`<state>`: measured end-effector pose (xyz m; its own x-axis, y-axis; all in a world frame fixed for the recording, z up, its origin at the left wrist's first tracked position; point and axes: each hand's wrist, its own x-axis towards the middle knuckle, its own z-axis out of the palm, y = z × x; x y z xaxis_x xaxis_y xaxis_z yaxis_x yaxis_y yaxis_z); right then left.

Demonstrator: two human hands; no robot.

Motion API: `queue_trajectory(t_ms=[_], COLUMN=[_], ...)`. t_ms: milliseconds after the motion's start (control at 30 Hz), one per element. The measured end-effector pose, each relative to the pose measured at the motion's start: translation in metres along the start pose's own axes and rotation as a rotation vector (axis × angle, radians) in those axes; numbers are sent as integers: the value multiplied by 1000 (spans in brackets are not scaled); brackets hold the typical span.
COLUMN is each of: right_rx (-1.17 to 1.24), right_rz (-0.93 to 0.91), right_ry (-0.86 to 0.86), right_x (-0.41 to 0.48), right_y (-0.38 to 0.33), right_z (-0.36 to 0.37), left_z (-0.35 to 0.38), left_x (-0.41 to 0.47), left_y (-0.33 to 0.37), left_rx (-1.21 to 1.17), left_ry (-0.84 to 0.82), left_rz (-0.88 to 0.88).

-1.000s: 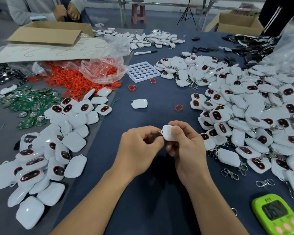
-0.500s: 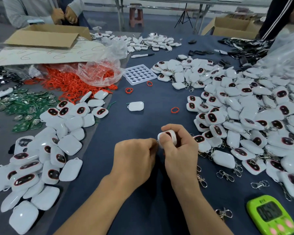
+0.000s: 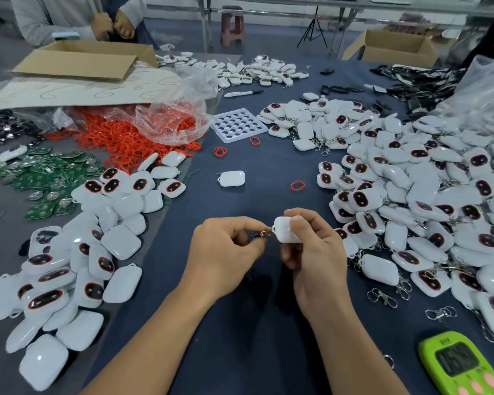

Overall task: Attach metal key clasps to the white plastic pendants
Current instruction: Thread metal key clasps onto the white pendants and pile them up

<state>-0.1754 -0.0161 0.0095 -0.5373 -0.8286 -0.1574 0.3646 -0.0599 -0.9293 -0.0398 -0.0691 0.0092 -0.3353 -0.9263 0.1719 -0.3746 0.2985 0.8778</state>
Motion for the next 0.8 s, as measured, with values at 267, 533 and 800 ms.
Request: queue_trajectory(t_ms=[267,533,800], right_rx=[-47,-114,-150], right_rz=[50,43,26], right_ry=[-7,1,1], right_x=[1,1,1], right_y=[0,2,2], right_z=[-2,0,1], left_z=[6,1,0], left_x=[-14,-8,-9], left_y=[5,8,6], left_rx=[398,695,719], left_ry=[143,181,160], left_rz=[226,414,456])
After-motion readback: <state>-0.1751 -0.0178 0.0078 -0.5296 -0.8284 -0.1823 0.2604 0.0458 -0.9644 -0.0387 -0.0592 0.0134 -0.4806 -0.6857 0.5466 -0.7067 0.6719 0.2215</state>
